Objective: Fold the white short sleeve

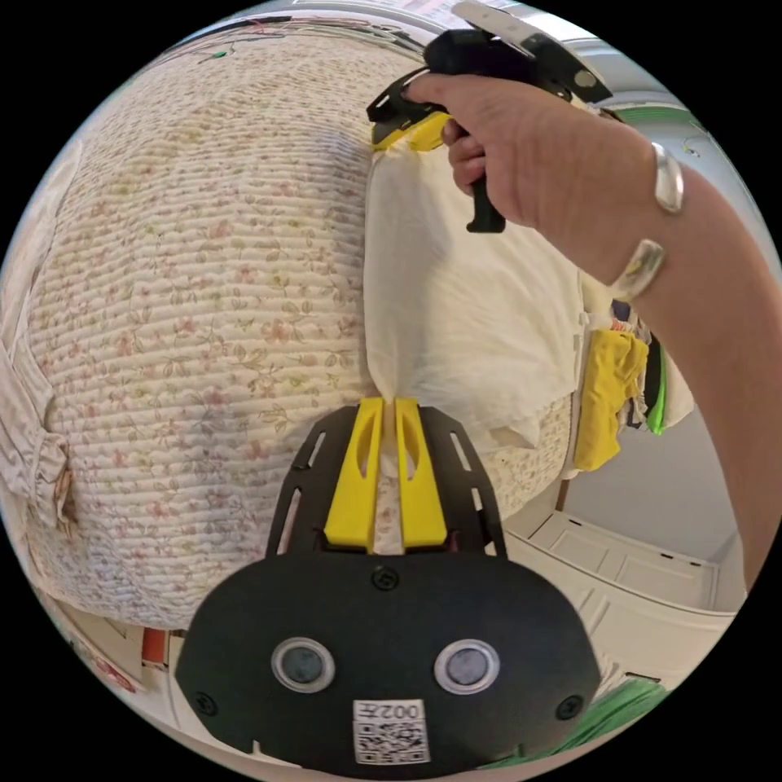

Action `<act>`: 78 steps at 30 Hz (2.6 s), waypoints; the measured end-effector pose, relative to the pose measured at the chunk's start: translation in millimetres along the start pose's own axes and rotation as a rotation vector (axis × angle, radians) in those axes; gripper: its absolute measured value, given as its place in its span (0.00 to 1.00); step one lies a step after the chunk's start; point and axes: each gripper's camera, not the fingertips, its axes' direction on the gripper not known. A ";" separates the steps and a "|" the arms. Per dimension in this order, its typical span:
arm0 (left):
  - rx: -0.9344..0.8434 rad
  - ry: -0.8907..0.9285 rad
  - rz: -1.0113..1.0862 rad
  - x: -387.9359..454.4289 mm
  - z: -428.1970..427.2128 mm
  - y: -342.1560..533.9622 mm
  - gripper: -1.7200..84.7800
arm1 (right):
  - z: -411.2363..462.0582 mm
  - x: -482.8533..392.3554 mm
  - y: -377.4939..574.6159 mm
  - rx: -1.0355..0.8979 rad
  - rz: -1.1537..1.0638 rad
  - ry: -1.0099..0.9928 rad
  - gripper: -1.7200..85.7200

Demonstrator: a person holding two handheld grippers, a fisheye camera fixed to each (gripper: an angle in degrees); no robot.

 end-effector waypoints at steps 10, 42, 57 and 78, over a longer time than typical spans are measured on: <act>0.068 0.082 -0.071 -85.7 -62.6 28.5 0.01 | -27.7 -18.4 -8.4 0.028 -0.021 -0.164 0.07; -0.082 -0.117 0.469 197.6 107.7 56.5 0.00 | 16.2 311.1 2.8 0.086 0.159 -0.375 0.02; -0.008 -0.157 0.414 212.7 110.0 88.6 0.00 | 16.2 161.2 8.3 -0.119 -0.726 -0.492 0.01; 0.137 -0.039 0.300 145.2 -14.3 106.3 0.05 | -30.6 171.8 37.7 0.095 -0.552 -0.522 0.02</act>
